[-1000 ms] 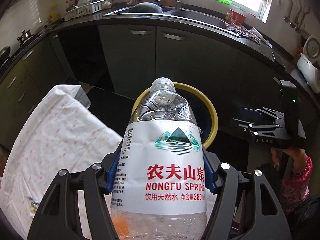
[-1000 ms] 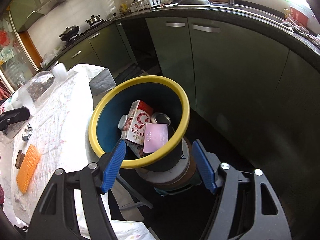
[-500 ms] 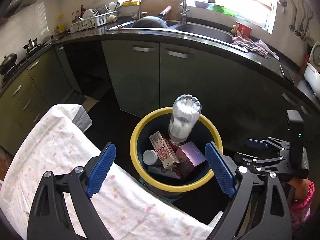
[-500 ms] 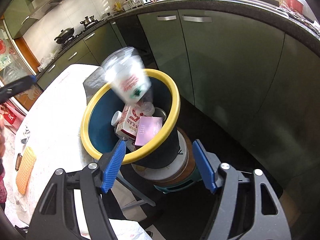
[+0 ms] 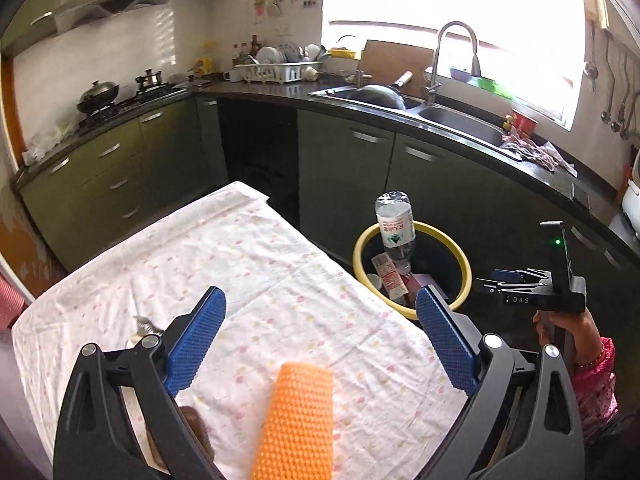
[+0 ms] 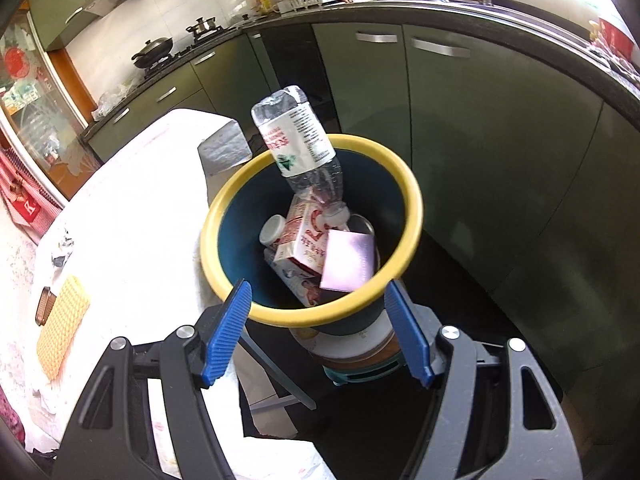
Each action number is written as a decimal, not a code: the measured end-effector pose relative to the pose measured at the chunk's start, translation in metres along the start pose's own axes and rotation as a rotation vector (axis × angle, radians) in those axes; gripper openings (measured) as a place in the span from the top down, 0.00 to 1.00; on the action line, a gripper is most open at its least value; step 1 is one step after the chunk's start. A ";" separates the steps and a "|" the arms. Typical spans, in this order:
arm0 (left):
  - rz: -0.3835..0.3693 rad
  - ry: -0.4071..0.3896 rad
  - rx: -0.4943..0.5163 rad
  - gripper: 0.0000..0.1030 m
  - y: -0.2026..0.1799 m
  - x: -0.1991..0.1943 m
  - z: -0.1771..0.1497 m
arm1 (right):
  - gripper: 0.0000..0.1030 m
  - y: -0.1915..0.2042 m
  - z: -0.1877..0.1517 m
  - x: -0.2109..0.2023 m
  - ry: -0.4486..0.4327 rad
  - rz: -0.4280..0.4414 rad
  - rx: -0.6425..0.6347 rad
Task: Collect trash
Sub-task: 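Grasp the brown plastic tray with the right tool and lift it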
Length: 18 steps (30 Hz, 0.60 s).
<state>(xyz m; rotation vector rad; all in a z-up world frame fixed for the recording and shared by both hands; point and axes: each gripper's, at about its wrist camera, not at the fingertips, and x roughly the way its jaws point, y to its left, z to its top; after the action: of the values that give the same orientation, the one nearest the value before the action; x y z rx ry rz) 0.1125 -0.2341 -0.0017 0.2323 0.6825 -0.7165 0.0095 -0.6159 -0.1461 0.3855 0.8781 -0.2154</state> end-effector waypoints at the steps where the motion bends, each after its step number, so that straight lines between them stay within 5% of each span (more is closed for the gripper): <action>1: 0.016 -0.010 -0.020 0.08 0.009 -0.009 -0.006 | 0.36 0.004 0.000 0.000 0.002 0.001 -0.008; 11: 0.210 -0.054 -0.231 0.07 0.105 -0.082 -0.069 | 0.36 0.065 0.006 0.000 0.015 0.041 -0.135; 18: 0.345 -0.037 -0.382 0.07 0.162 -0.118 -0.123 | 0.33 0.138 0.003 0.014 0.078 0.157 -0.314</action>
<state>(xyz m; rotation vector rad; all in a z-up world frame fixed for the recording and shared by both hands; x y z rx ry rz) 0.0955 -0.0011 -0.0238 -0.0158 0.7082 -0.2515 0.0668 -0.4920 -0.1220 0.1693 0.9368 0.0832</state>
